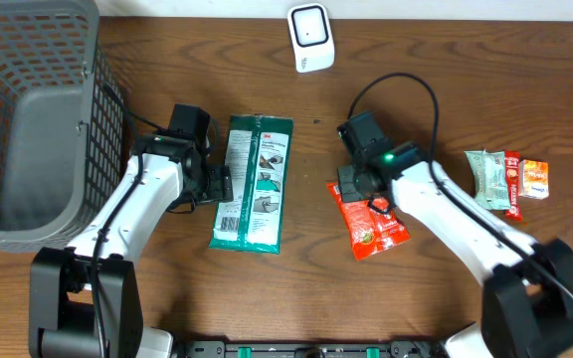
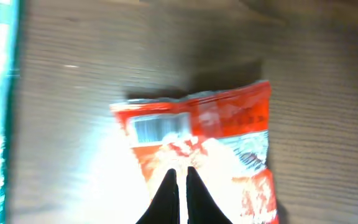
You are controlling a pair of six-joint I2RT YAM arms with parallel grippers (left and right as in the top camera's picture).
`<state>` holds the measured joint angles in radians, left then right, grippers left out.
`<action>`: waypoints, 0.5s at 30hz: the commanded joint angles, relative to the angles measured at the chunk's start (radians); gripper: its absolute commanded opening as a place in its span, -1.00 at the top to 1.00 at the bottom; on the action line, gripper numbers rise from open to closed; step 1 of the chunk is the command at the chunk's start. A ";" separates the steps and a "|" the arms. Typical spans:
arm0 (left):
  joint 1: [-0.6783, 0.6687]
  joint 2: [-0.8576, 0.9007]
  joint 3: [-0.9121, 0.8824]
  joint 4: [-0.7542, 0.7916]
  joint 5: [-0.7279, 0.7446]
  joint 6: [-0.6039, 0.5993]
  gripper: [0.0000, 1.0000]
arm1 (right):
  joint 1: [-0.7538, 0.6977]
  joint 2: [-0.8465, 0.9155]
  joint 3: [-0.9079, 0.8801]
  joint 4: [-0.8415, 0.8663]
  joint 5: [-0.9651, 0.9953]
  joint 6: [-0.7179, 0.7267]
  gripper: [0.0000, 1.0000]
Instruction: Scan the item barcode
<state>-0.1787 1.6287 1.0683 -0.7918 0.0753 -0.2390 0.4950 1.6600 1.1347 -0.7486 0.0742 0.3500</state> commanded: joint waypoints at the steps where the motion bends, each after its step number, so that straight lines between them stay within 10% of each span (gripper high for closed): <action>1: 0.000 -0.001 0.004 -0.003 -0.009 -0.003 -0.72 | 0.001 -0.037 0.021 -0.049 -0.113 -0.014 0.94; 15: 0.000 -0.001 0.004 -0.003 -0.008 -0.003 -0.72 | 0.064 -0.017 -0.215 0.046 -0.113 0.015 0.86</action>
<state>-0.1787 1.6287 1.0683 -0.7918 0.0753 -0.2394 0.5476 1.6302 0.9710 -0.7311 -0.0326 0.3485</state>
